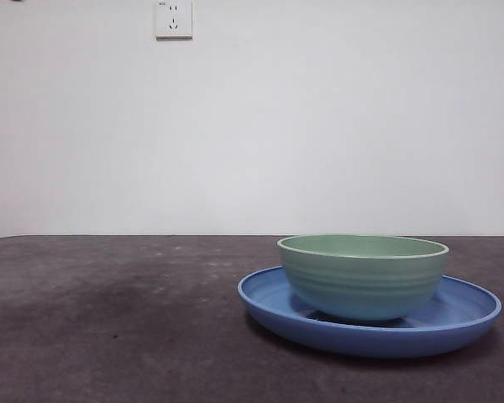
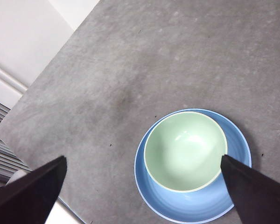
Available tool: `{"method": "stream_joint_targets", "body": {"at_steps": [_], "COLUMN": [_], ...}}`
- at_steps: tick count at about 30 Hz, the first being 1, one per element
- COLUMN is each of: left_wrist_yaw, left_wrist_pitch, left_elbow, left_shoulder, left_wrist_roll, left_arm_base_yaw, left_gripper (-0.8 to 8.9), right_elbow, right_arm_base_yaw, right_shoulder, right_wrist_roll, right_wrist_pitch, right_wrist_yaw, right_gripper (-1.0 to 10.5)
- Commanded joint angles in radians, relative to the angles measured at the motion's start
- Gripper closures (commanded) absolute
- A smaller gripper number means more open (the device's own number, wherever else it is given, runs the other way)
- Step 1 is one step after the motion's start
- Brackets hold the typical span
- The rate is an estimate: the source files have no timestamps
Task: Place the green bowl on the blue plate
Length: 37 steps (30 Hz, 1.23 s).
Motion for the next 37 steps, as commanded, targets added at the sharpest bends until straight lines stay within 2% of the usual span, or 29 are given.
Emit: {"method": "stream_joint_targets", "body": {"at_steps": [1,6,10,12,18,21,28,34,37], "left_wrist_yaw": [0.001,0.054,0.197,0.229,0.231,0.231,0.231,0.231,0.231], "left_wrist_pitch": [0.006,-0.063,-0.060,-0.061,-0.064,-0.055,-0.052,-0.053,-0.053], "left_elbow": [-0.064,-0.091,-0.091,-0.091,-0.091,-0.091,-0.091,-0.090,-0.090], "left_shoulder": [-0.120,-0.253,-0.309,-0.317,-0.315,-0.315,-0.315,-0.315,-0.315], "left_wrist_roll": [-0.001,-0.044,-0.064,-0.065,-0.055,-0.051,-0.052,-0.052,-0.053], "left_arm_base_yaw": [-0.004,-0.004,-0.004,-0.004,-0.004,-0.004,-0.004,-0.004,-0.004], "left_gripper": [1.87,1.88,1.88,1.88,1.88,1.88,1.88,1.88,1.88], "right_elbow": [0.018,0.018,0.018,0.018,0.018,0.018,0.018,0.018,0.018], "right_arm_base_yaw": [0.002,0.002,0.002,0.002,0.002,0.002,-0.007,-0.048,-0.079], "right_shoulder": [0.005,0.005,0.005,0.005,0.005,0.021,0.130,0.267,0.342], "right_wrist_roll": [-0.015,-0.015,-0.016,-0.016,-0.013,0.013,0.030,0.008,-0.029], "right_wrist_pitch": [0.009,0.009,0.009,0.009,0.000,-0.026,-0.121,-0.117,-0.116], "right_wrist_yaw": [0.000,0.000,0.000,0.000,0.000,0.004,0.089,0.106,0.106], "right_gripper": [3.8,3.8,3.8,3.8,3.8,3.8,3.8,3.8,4.6]}}
